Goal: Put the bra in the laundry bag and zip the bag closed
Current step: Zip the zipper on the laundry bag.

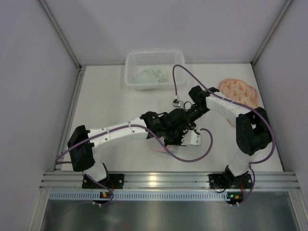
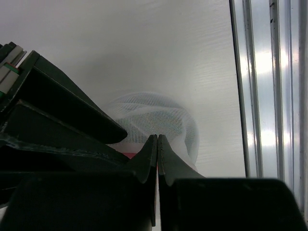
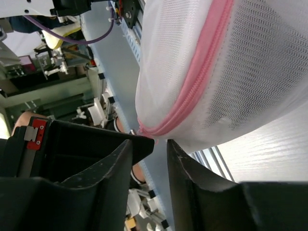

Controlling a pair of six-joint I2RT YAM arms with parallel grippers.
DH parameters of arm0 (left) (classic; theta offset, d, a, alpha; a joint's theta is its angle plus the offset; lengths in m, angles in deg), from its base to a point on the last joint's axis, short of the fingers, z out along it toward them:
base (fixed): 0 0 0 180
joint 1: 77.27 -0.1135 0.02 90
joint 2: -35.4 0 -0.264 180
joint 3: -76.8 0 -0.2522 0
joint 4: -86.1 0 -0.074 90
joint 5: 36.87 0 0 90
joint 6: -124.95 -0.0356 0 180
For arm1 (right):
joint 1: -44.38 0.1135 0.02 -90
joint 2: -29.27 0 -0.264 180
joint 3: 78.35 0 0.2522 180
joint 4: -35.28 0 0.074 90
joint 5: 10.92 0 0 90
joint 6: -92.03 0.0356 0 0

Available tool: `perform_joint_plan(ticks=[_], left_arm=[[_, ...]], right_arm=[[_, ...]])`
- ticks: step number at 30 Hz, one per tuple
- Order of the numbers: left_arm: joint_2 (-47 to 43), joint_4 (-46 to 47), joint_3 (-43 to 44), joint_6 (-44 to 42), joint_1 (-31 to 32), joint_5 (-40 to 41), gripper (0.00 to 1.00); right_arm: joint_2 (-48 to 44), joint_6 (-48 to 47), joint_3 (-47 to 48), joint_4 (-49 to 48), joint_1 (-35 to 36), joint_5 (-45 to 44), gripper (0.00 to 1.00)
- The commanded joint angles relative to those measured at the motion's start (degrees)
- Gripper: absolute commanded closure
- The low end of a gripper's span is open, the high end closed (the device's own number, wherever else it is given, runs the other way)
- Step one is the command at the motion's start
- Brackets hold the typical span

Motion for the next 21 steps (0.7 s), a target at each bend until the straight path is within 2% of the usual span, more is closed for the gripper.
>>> perform_joint_plan(ticks=[1, 2, 4, 5, 12, 19, 20, 21], left_arm=[[-0.7, 1.7, 1.6, 0.5, -0.3, -0.9, 1.0], [-0.9, 1.6, 1.2, 0.3, -0.3, -1.5, 1.0], [-1.9, 1.6, -0.2, -0.8, -0.3, -4.1, 1.0], [-2.3, 1.5, -0.8, -1.2, -0.3, -4.7, 1.0], [-6.7, 0.4, -6.6, -4.9, 0.2, -10.5, 1.0], [-8.8, -0.2, -9.7, -4.3, 1.5, -11.1, 1.0], [-8.6, -0.2, -9.5, -4.3, 1.5, -10.9, 1.0], [-8.5, -0.2, -9.1, -4.3, 1.5, -10.2, 1.0]], right_arm=[[1.6, -0.5, 1.7, -1.8, 1.2, 0.9, 0.66], [1.9, -1.1, 2.3, -1.4, 1.2, 0.7, 0.79], [2.4, -1.4, 3.6, -0.6, 1.1, 0.7, 0.9], [2.6, -1.8, 4.0, -0.3, 1.0, 0.8, 1.0], [3.8, -3.6, 7.1, 1.7, -2.1, 2.0, 1.0], [5.7, -3.9, 10.3, 2.0, -3.5, 2.3, 1.0], [5.6, -4.1, 10.4, 2.2, -3.4, 2.4, 0.89], [5.4, -4.1, 10.1, 2.3, -3.3, 2.2, 0.74]])
